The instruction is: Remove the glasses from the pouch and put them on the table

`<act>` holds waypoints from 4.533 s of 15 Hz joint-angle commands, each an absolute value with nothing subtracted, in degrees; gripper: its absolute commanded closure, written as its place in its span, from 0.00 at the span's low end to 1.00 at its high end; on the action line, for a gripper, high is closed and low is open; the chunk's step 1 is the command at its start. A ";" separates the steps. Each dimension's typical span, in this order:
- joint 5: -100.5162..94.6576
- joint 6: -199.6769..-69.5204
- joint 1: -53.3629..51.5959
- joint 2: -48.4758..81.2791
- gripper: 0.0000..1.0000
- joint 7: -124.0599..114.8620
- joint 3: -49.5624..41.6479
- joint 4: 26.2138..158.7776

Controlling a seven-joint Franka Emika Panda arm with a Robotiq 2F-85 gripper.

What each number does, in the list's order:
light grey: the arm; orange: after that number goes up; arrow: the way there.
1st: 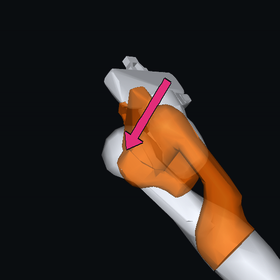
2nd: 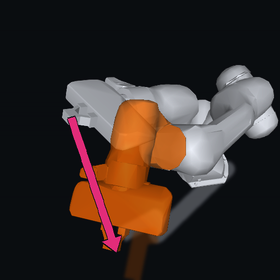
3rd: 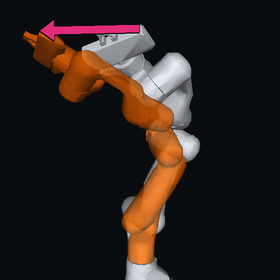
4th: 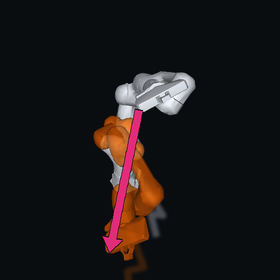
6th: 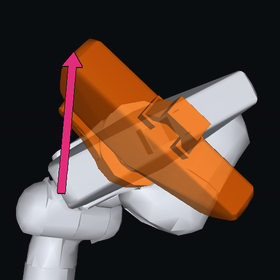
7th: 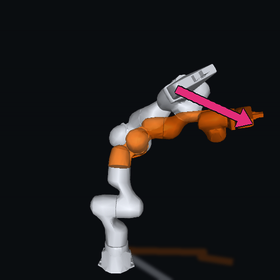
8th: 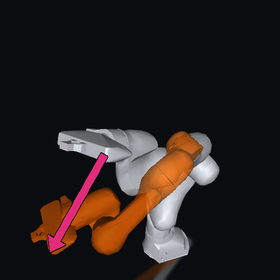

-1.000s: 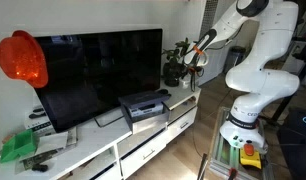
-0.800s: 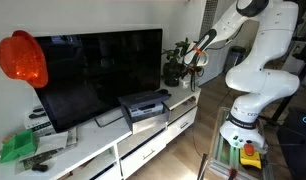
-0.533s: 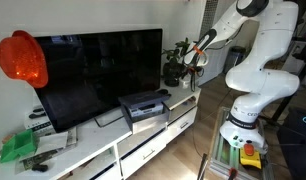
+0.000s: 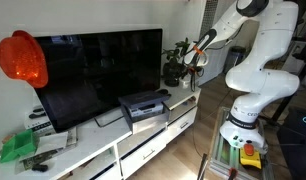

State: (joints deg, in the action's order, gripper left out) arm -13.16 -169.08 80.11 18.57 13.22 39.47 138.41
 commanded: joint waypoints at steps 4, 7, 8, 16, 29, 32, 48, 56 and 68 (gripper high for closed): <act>-12.95 -167.98 79.26 19.10 0.00 11.89 38.73 137.50; -7.14 -164.26 68.48 20.19 0.00 9.55 28.91 133.74; -6.33 -163.53 65.56 20.96 0.00 8.50 26.23 132.60; -7.08 -176.77 43.59 32.60 0.00 19.63 9.42 125.45; -11.23 -185.27 45.61 50.17 0.36 21.44 11.47 112.92; -11.59 -185.43 45.56 51.30 0.58 21.43 11.38 111.55; -11.66 -183.10 40.50 52.36 0.39 20.23 5.22 111.08; -13.03 -186.10 40.37 53.73 0.66 21.34 6.46 111.37; -15.23 -189.66 39.68 54.15 0.99 20.39 5.85 111.22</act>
State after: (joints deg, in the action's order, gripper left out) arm -13.76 -188.02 40.29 53.76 21.75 6.59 111.54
